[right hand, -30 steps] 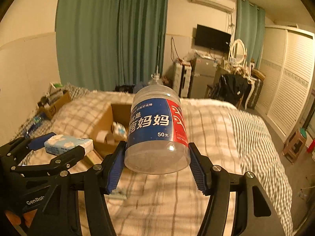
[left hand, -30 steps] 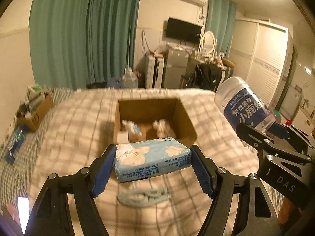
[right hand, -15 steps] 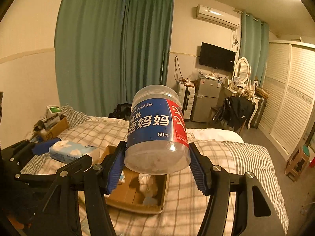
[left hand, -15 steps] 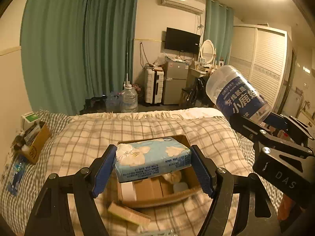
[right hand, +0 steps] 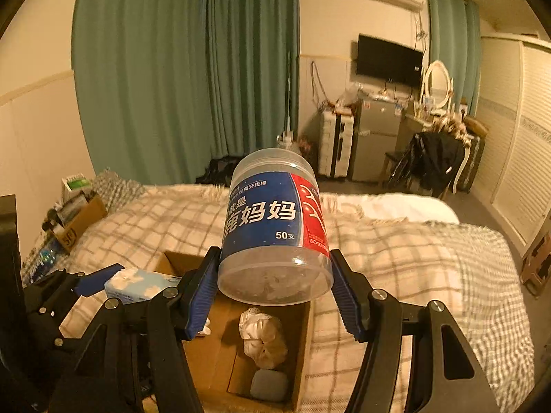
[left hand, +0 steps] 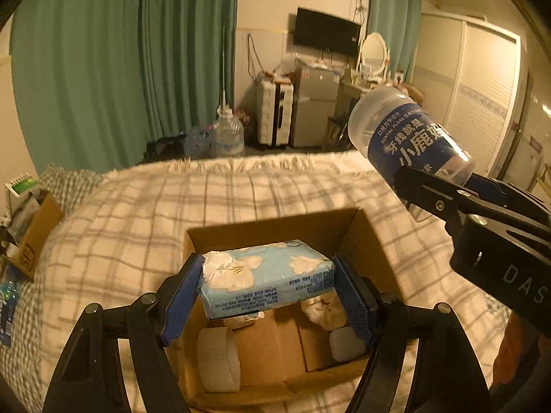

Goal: Organize objects
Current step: 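Carry the tissue pack and jar into the box and open both tools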

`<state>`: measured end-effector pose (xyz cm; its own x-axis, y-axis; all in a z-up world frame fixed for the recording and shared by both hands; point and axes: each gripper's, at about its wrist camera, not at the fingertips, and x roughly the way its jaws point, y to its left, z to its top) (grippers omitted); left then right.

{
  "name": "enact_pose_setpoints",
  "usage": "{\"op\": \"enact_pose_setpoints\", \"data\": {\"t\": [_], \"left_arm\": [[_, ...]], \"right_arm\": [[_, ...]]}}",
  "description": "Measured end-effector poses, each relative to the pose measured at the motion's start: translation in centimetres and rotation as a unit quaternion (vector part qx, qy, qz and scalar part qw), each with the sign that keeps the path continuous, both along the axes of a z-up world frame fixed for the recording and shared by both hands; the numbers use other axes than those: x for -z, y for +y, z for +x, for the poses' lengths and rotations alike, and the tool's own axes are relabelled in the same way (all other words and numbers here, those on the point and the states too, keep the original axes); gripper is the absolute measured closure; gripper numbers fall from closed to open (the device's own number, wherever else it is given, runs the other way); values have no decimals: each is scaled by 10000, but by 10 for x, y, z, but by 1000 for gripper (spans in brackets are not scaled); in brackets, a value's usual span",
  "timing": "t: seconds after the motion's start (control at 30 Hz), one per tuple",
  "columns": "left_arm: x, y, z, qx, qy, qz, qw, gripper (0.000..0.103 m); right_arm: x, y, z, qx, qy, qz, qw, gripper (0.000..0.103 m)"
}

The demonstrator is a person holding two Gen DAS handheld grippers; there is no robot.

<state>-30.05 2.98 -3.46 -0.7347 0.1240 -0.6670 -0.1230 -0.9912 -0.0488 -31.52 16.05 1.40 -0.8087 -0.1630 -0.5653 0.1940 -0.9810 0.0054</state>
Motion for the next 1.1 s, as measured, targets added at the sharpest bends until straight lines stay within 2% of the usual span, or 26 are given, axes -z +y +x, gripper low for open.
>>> {"op": "enact_pose_setpoints", "data": {"t": [0.17, 0.27, 0.47, 0.53, 0.57, 0.6, 0.7, 0.9, 1.1], "left_arm": [[34, 3, -14, -28, -260, -91, 9996, 26], [48, 1, -20, -178, -385, -69, 9991, 26], [65, -2, -24, -289, -620, 158, 9975, 25], [63, -4, -22, -261, -644, 226, 9973, 21], [62, -4, -21, -241, -649, 258, 9973, 18], [59, -5, -17, -229, -635, 282, 9973, 14], [44, -8, -6, -259, -547, 218, 9979, 3], [3, -24, 29, -214, -243, 127, 9994, 0], [-34, -44, 80, -288, 2, -263, 9992, 0]], "right_arm": [[46, 6, -23, -30, -422, -167, 9990, 42], [67, 7, -31, -49, -629, -90, 9980, 42], [77, 5, -33, -164, -709, -246, 9970, 42], [74, 8, -30, -187, -599, -424, 9971, 37], [71, 8, -27, -179, -536, -496, 9972, 23], [68, 9, -25, -166, -488, -541, 9972, 14], [53, 12, -11, -51, -296, -628, 9976, 14], [13, 16, 27, 83, -14, -343, 9994, 10], [-26, 21, 90, 154, 358, 54, 9992, 5]]}}
